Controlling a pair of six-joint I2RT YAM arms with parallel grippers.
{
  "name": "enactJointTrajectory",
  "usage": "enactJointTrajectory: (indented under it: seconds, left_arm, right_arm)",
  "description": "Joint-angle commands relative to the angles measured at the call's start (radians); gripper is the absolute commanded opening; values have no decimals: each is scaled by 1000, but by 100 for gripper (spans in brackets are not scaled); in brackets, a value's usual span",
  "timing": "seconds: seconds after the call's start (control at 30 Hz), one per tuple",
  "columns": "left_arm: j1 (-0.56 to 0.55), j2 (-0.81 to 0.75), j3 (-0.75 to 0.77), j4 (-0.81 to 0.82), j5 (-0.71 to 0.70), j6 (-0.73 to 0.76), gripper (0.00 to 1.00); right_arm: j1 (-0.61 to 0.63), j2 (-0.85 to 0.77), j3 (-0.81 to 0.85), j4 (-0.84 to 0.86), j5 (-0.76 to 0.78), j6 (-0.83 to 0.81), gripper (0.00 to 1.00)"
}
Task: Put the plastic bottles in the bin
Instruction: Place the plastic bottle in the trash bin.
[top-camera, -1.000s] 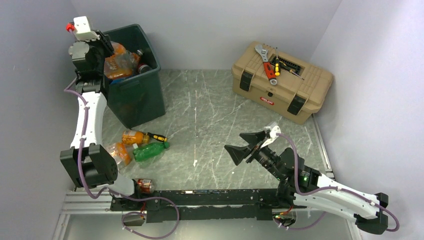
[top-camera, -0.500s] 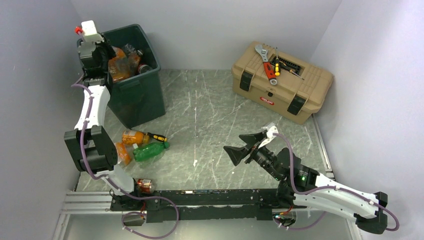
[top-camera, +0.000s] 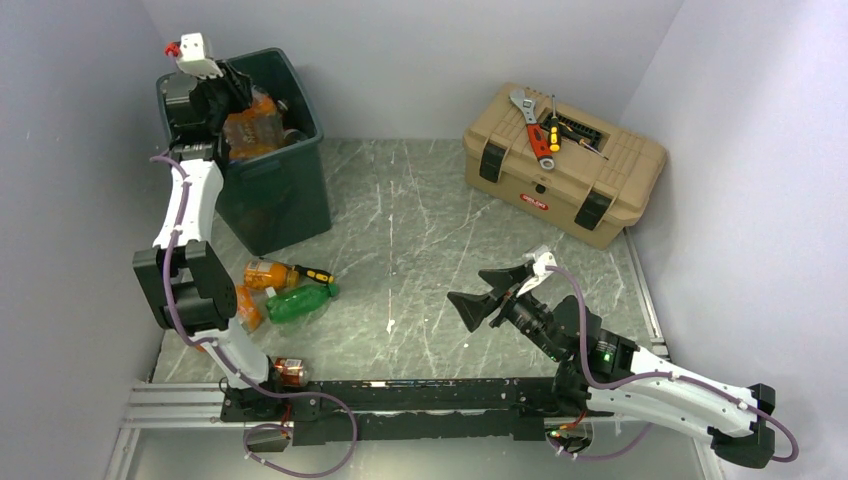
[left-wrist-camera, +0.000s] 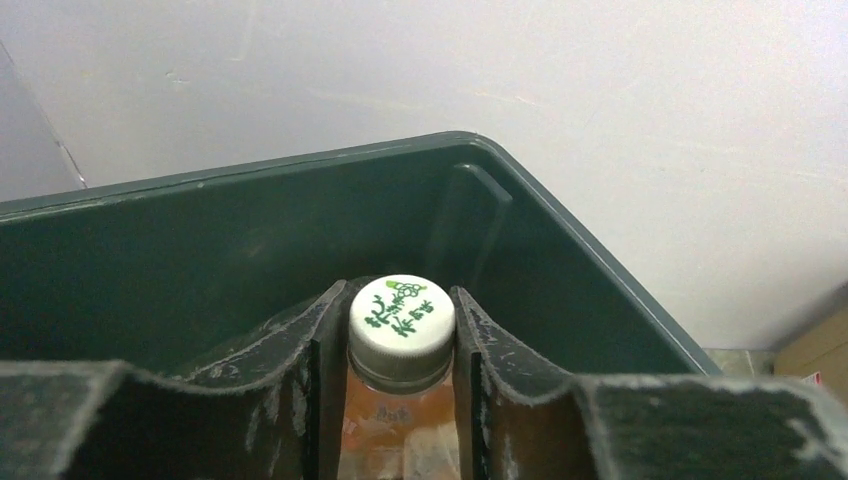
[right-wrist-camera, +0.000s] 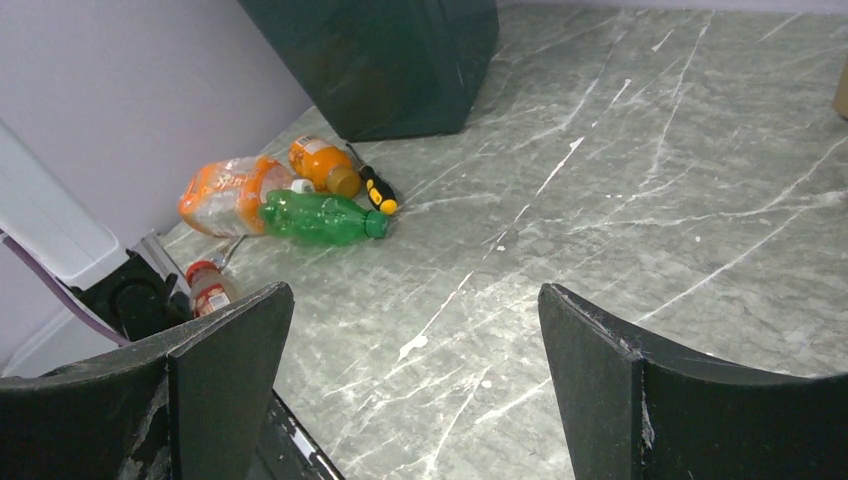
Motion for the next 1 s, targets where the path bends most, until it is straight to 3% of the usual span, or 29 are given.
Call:
enactJointTrajectory:
  seconds: [0.0, 0.03, 0.07, 0.1, 0.4, 0.63, 0.83, 0.97]
  left_arm:
    - [-38, -40, -23, -173, 46, -88, 56]
    - [-39, -72, -53, -151, 12, -84, 68]
    - [-38, -108, -83, -122, -15, -83, 95]
    - [-38, -138, -100, -105, -30, -79, 99]
    - [-67, -319, -38, -197, -80, -114, 99]
    - [-245, -433, -42, -397, -280, 31, 99]
    - [-427, -409, 44, -669, -264, 193, 98]
    - [-460, -357, 146, -810, -294, 253, 98]
  right_arm:
    - [3, 6, 29, 26, 22, -2, 97]
    - [3, 7, 27, 27, 24, -2, 97]
    - [2, 6, 25, 29, 25, -1, 98]
    - [2, 5, 24, 34, 24, -1, 98]
    - [3, 29, 45, 32, 30, -1, 98]
    - [3, 31, 48, 21, 23, 27, 97]
    - [3, 27, 49, 4, 25, 46, 97]
    - [3, 20, 49, -22, 21, 65, 97]
